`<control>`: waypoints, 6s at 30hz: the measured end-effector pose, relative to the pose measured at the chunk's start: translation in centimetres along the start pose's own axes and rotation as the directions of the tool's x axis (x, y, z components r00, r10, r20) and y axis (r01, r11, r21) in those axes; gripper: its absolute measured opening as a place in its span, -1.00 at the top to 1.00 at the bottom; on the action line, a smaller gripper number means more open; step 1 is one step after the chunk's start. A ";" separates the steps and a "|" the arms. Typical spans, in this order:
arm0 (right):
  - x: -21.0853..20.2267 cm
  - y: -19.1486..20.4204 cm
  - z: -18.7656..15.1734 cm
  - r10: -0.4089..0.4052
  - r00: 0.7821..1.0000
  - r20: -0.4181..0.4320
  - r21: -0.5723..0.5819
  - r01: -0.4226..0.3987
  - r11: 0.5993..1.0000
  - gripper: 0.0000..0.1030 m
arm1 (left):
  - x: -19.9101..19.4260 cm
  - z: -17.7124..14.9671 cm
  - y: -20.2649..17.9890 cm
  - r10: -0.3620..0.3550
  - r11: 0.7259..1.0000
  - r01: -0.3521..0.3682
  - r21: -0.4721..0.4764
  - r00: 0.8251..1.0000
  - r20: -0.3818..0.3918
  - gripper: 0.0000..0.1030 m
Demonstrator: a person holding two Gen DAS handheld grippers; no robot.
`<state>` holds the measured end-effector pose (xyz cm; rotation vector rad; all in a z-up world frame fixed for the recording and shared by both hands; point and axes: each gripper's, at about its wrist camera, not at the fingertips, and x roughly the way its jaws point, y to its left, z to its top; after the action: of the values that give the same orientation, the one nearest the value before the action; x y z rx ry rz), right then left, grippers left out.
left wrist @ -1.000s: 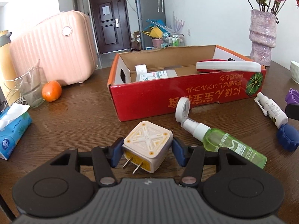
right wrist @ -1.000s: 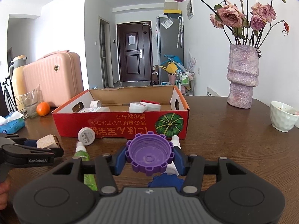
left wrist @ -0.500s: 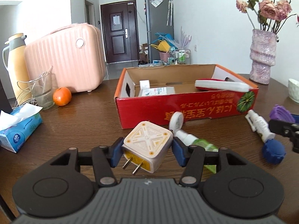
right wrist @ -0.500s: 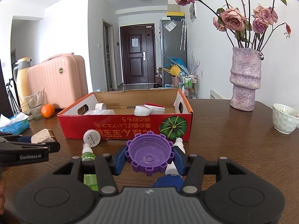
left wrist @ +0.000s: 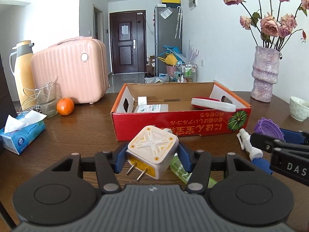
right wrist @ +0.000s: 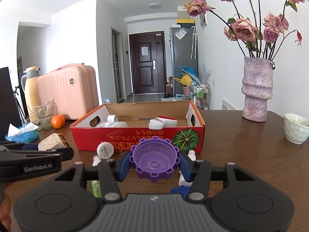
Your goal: Organize rigid objects
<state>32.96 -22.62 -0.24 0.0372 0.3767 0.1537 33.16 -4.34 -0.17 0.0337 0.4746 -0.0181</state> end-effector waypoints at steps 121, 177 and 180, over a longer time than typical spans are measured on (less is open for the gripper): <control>18.1 -2.8 11.7 -0.074 0.993 -0.094 -0.054 0.069 0.996 -1.00 | 14.5 12.5 2.0 0.159 0.983 -0.158 -0.088 0.987 0.008 -1.00; 1.1 -0.5 6.0 -0.046 0.998 -0.030 -0.051 0.045 0.998 -1.00 | -0.9 5.8 2.0 0.117 0.990 -0.114 -0.085 0.993 0.031 -1.00; 0.3 -0.7 5.3 -0.048 0.998 -0.034 -0.042 0.046 0.998 -1.00 | -1.3 5.2 1.9 0.110 0.991 -0.108 -0.083 0.994 0.019 -1.00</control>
<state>35.34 -23.30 4.55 -0.0148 0.4088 0.1159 34.40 -2.64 5.07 -0.0211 0.4486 0.1083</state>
